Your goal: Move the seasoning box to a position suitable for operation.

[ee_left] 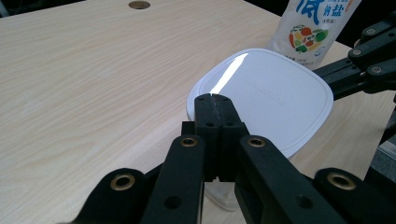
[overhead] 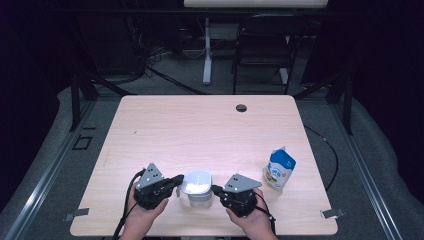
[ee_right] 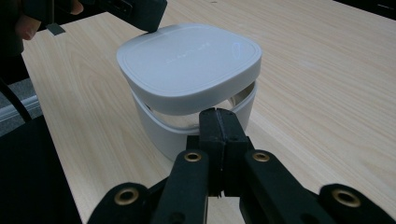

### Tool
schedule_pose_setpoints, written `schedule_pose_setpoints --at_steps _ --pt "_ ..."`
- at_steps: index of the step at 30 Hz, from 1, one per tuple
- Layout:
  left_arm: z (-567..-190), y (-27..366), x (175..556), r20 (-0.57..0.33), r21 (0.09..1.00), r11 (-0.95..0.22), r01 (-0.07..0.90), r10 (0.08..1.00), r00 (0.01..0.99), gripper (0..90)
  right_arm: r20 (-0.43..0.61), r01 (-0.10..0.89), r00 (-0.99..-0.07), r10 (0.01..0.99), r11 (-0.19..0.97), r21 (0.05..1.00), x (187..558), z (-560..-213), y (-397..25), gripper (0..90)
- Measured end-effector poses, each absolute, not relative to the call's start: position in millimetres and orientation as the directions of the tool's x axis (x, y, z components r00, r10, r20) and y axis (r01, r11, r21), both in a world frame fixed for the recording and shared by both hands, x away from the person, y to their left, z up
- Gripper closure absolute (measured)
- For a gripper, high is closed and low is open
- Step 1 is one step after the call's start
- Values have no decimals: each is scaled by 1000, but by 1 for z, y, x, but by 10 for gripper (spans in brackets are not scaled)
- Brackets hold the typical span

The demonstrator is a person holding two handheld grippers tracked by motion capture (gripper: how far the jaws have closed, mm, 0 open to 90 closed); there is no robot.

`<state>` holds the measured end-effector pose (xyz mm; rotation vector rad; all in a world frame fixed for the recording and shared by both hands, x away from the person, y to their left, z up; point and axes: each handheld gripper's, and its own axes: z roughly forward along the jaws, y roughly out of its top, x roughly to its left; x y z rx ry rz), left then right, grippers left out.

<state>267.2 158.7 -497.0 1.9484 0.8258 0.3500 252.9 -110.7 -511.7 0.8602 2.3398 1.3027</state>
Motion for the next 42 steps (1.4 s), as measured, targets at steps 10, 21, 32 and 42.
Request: schedule_pose_setpoints --at_steps 10,21,32,42 --pt "-497 159 267 -97 862 -310 401 676 730 900 4 345 -763 646 402 848 253 -511 -110 900" --pt "-498 159 267 -99 862 -309 402 676 730 900 3 345 -763 646 404 847 253 -511 -110 900" --pt "-498 160 267 -97 862 -309 401 676 730 900 2 341 -764 645 401 850 252 -510 -109 900" --pt "-498 160 267 -96 863 -310 400 676 731 900 4 342 -762 648 398 851 252 -510 -109 898"
